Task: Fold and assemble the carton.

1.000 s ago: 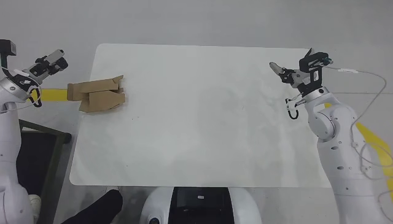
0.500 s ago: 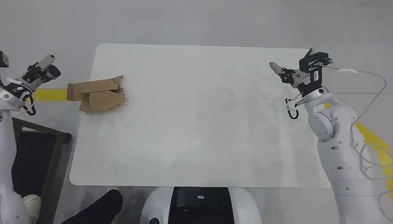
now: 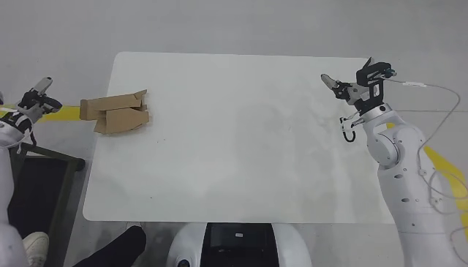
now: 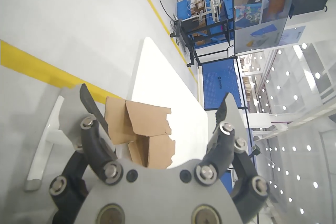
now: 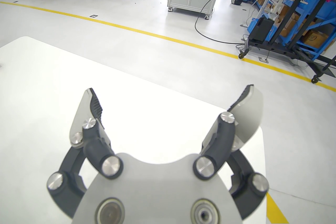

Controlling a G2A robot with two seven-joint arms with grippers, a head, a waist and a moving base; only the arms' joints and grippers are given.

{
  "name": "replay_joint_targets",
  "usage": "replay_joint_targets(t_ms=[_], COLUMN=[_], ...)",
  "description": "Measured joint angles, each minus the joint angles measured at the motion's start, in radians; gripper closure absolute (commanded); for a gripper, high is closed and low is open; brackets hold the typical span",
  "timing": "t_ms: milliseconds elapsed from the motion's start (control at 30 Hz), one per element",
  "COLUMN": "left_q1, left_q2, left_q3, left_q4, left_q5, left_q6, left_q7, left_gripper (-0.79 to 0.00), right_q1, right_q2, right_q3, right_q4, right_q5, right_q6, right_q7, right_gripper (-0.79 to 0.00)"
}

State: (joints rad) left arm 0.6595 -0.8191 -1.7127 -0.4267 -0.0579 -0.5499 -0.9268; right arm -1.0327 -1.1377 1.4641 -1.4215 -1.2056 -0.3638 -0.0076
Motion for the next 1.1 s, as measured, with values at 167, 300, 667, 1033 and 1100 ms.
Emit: replay_joint_targets(t_ms=[167, 300, 667, 1033, 1100], left_q1=[-0.027, -0.053, -0.106, -0.121, -0.122], left_q2=[-0.002, -0.011, -0.033, -0.074, -0.08], left_q3=[0.024, 0.06, 0.122, 0.177, 0.186], left_q4=[0.058, 0.096, 0.18, 0.195, 0.197], left_q5=[0.03, 0.068, 0.105, 0.114, 0.117], left_q6=[0.012, 0.048, 0.093, 0.095, 0.094], left_q7=[0.036, 0.041, -0.027, -0.038, -0.029], left_gripper=[-0.785, -0.785, -0.785, -0.733, -0.391], right_q1=[0.0, 0.0, 0.0, 0.0, 0.0], right_q2=[0.0, 0.0, 0.0, 0.0, 0.0], right_q3=[0.0, 0.0, 0.0, 0.0, 0.0], right_q4=[0.0, 0.0, 0.0, 0.0, 0.0], right_q5=[0.0, 0.0, 0.0, 0.0, 0.0], right_q6=[0.0, 0.0, 0.0, 0.0, 0.0], right_q7=[0.0, 0.0, 0.0, 0.0, 0.0], right_gripper=[-0.785, -0.785, -0.785, -0.785, -0.785])
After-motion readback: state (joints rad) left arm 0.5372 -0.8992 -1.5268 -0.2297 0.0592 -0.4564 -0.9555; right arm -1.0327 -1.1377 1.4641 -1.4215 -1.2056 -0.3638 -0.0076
